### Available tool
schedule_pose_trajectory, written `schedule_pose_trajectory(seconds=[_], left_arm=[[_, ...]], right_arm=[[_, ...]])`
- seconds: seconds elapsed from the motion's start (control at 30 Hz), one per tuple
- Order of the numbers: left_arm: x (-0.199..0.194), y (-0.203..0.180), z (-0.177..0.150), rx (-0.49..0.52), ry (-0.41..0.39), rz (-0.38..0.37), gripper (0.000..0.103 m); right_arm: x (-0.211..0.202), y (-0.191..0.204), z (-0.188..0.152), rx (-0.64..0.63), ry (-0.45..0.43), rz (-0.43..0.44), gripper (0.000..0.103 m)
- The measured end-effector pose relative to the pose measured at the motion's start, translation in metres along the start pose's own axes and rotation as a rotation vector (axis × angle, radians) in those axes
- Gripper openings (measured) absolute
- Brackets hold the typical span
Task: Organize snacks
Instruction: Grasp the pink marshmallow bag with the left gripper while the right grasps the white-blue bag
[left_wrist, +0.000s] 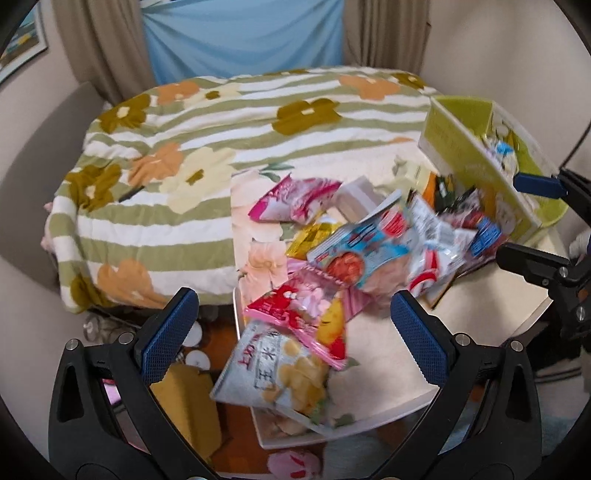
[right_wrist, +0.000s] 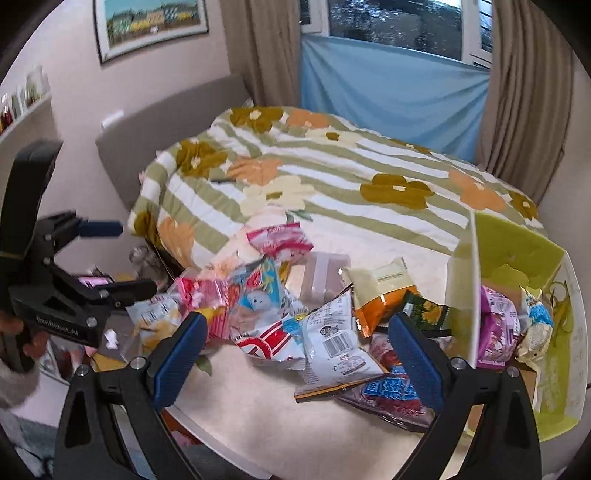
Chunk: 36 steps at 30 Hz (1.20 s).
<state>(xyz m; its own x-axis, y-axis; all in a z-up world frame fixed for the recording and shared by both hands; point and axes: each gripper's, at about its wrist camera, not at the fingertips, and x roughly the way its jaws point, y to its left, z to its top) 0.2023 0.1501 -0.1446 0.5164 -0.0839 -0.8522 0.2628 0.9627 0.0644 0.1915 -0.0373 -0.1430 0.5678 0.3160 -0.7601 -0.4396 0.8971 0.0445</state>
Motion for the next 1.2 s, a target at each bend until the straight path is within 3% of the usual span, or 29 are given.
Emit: schedule_pose_trajectory(seconds=[0.3, 0.5, 0.77, 1.0, 1.2], left_arm=[[0.075, -0.002, -0.006, 0.176, 0.103, -0.062, 0.103], [0.111, -0.011, -0.006, 0.228, 0.187, -0.109, 0.103], [0.137, -0.015, -0.007, 0.219, 0.24, -0.154, 0.102], [0.149, -0.007, -0.011, 0.142, 0.268, -0.199, 0.087], [0.145, -0.005, -0.012, 0.135, 0.268, -0.204, 0.076]], right_arm=[[0.064, 0.019, -0.012, -0.041, 0.111, 0.029, 0.098], [0.092, 0.025, -0.012, -0.088, 0.145, 0.042, 0.098], [0.114, 0.026, -0.016, -0.128, 0.161, 0.079, 0.097], [0.126, 0.028, -0.017, -0.139, 0.171, 0.101, 0.094], [0.131, 0.032, -0.015, -0.188, 0.181, 0.092, 0.09]])
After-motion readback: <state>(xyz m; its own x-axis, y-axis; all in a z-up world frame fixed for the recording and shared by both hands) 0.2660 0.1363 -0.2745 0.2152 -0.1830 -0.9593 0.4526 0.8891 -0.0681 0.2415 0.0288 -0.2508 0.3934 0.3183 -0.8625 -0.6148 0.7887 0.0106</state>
